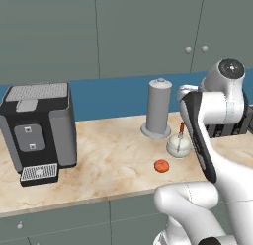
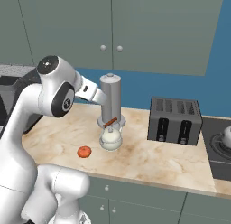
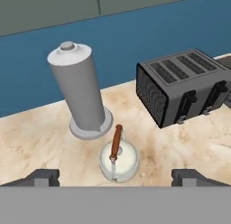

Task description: Pick the pan from the cabinet and place it on the stove. Then turn on the stove burner for the pan.

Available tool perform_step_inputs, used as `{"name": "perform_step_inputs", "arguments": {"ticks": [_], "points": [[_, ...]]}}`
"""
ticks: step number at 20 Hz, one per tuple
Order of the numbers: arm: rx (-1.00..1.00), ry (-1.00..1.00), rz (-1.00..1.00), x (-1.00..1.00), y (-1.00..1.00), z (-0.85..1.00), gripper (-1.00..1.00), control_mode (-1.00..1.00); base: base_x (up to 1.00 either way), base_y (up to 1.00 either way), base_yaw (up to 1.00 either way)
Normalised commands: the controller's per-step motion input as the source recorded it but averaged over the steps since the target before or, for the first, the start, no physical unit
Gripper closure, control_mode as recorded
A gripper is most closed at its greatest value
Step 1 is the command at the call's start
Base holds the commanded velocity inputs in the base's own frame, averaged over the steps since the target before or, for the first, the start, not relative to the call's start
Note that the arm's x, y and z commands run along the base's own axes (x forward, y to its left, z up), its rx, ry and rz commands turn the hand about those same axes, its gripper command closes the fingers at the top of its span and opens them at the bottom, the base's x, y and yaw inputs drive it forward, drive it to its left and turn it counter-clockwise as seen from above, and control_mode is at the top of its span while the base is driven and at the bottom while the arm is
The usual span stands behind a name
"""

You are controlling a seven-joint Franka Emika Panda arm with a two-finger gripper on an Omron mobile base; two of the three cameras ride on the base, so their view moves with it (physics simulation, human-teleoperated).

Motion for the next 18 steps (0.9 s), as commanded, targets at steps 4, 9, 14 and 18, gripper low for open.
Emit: {"name": "perform_step_inputs", "arguments": {"ticks": [4, 9, 14, 18], "points": [[0.0, -0.17, 0.06, 0.07, -0.28, 0.32, -1.0, -1.0, 0.0, 0.0, 0.0], [0.0, -0.15, 0.08, 0.13, -0.22, 0.32, -1.0, -1.0, 0.0, 0.0, 0.0], [-0.01, -0.12, 0.02, 0.17, -0.1, 0.2, -1.0, -1.0, 0.0, 0.0, 0.0], [0.0, -0.26, 0.0, 0.09, -0.13, 0.09, -1.0, -1.0, 0.0, 0.0, 0.0]]}}
